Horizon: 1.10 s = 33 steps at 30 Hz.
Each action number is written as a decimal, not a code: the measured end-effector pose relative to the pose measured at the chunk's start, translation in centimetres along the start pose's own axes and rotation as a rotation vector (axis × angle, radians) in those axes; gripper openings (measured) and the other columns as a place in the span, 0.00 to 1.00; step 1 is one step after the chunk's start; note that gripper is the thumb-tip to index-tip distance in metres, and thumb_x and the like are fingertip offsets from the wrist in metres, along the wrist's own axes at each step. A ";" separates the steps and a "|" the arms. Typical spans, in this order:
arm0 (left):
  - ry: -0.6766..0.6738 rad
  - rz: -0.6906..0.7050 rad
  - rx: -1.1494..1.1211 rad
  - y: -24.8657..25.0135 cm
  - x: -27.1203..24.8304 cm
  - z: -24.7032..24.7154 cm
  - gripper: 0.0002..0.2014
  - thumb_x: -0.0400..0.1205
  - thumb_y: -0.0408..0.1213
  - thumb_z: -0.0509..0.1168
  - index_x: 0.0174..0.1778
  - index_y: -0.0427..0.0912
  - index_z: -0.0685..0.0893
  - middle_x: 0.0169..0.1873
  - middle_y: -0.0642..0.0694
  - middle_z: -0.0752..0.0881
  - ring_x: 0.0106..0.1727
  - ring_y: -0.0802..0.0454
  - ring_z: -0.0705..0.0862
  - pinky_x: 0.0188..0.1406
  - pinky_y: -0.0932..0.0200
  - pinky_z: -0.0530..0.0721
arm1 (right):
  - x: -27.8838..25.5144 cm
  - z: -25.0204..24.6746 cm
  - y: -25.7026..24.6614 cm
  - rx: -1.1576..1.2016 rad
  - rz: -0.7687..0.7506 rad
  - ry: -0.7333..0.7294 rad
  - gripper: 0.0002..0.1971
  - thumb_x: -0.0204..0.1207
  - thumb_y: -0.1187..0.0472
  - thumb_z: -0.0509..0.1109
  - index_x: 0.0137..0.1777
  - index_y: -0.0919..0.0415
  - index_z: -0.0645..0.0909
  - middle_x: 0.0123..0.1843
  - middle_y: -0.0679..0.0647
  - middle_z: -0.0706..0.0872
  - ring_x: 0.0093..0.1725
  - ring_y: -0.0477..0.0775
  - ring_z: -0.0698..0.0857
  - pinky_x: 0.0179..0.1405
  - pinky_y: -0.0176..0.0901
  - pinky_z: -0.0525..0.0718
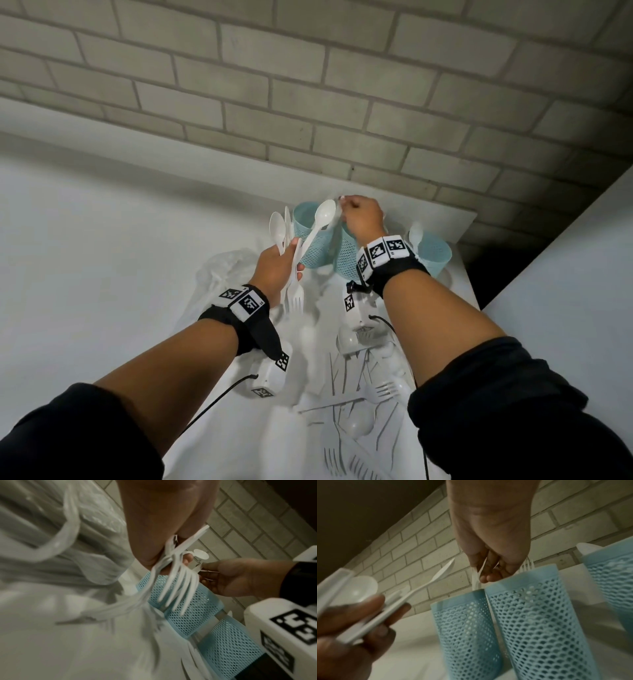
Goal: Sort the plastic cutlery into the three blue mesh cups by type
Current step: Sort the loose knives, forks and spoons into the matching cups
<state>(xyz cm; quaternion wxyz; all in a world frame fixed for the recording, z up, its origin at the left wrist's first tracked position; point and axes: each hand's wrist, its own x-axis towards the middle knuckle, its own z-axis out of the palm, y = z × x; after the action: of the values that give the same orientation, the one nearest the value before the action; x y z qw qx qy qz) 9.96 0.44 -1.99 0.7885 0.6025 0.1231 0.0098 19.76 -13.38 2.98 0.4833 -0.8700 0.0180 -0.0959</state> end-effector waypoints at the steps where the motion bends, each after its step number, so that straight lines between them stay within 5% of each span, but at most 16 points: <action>1: -0.006 -0.007 -0.006 0.1 -0.1 0.1 0.12 0.85 0.44 0.60 0.52 0.38 0.80 0.31 0.46 0.76 0.29 0.55 0.76 0.26 0.66 0.77 | -0.3 -0.1 0.0 0.008 -0.009 0.006 0.15 0.81 0.57 0.63 0.59 0.67 0.84 0.57 0.64 0.88 0.58 0.61 0.84 0.58 0.43 0.77; 3: -0.018 -0.021 -0.019 0.3 -0.2 0.4 0.11 0.85 0.44 0.60 0.49 0.40 0.80 0.30 0.47 0.76 0.28 0.55 0.76 0.25 0.66 0.77 | -1.0 -0.7 -0.4 0.063 -0.052 0.087 0.17 0.81 0.56 0.64 0.64 0.64 0.82 0.61 0.60 0.86 0.61 0.57 0.82 0.62 0.39 0.74; 6: -0.069 -0.029 -0.044 0.7 -0.5 1.1 0.10 0.85 0.45 0.60 0.45 0.43 0.81 0.29 0.47 0.75 0.26 0.56 0.75 0.26 0.65 0.76 | -2.0 -1.8 -0.8 0.171 -0.147 0.150 0.19 0.79 0.50 0.66 0.63 0.61 0.81 0.57 0.56 0.86 0.51 0.50 0.82 0.57 0.40 0.79; 12: -0.222 -0.044 0.043 1.2 -1.4 3.6 0.14 0.85 0.47 0.58 0.51 0.39 0.81 0.29 0.47 0.76 0.25 0.56 0.74 0.26 0.64 0.75 | -3.5 -3.7 0.2 0.112 -0.179 -0.049 0.24 0.75 0.49 0.72 0.67 0.59 0.77 0.46 0.55 0.87 0.44 0.48 0.85 0.45 0.38 0.82; 16: -0.374 -0.089 0.099 0.9 -2.3 5.1 0.16 0.87 0.46 0.54 0.53 0.40 0.82 0.37 0.48 0.79 0.22 0.60 0.74 0.21 0.69 0.74 | -3.9 -5.8 0.9 0.287 -0.098 0.008 0.17 0.78 0.63 0.69 0.65 0.67 0.77 0.36 0.51 0.86 0.30 0.37 0.87 0.26 0.27 0.77; 20: -0.487 -0.104 0.208 0.7 -3.3 6.1 0.19 0.87 0.48 0.52 0.56 0.39 0.81 0.36 0.48 0.78 0.19 0.62 0.72 0.19 0.69 0.71 | -5.0 -8.7 1.0 0.290 -0.102 -0.075 0.02 0.79 0.64 0.68 0.49 0.60 0.81 0.36 0.53 0.85 0.23 0.33 0.80 0.20 0.24 0.71; 23: -0.555 -0.131 0.265 0.7 -3.5 6.7 0.20 0.86 0.51 0.52 0.55 0.39 0.80 0.32 0.48 0.75 0.18 0.61 0.69 0.17 0.69 0.68 | -5.9 -10.3 1.2 0.177 -0.088 -0.196 0.05 0.76 0.61 0.71 0.39 0.56 0.82 0.35 0.50 0.84 0.26 0.35 0.76 0.22 0.24 0.69; 27: -0.636 -0.205 0.325 0.8 -3.7 7.0 0.20 0.85 0.54 0.54 0.51 0.41 0.81 0.31 0.48 0.75 0.18 0.61 0.68 0.16 0.69 0.68 | -6.3 -11.5 1.6 0.116 0.052 -0.353 0.06 0.72 0.55 0.76 0.47 0.49 0.83 0.41 0.48 0.86 0.42 0.45 0.78 0.37 0.36 0.73; 33: -0.727 -0.269 0.420 0.8 -4.4 7.3 0.20 0.84 0.55 0.53 0.47 0.41 0.78 0.29 0.48 0.77 0.18 0.59 0.71 0.17 0.68 0.70 | -6.9 -11.1 2.6 0.118 0.102 -0.431 0.05 0.71 0.61 0.77 0.42 0.55 0.83 0.28 0.50 0.76 0.25 0.45 0.67 0.22 0.35 0.63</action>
<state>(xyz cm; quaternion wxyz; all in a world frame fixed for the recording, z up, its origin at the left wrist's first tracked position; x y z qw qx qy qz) 7.26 -6.95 1.30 0.6352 0.6928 -0.0855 -0.3306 11.09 -23.18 5.45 0.5301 -0.8386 -0.0473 0.1159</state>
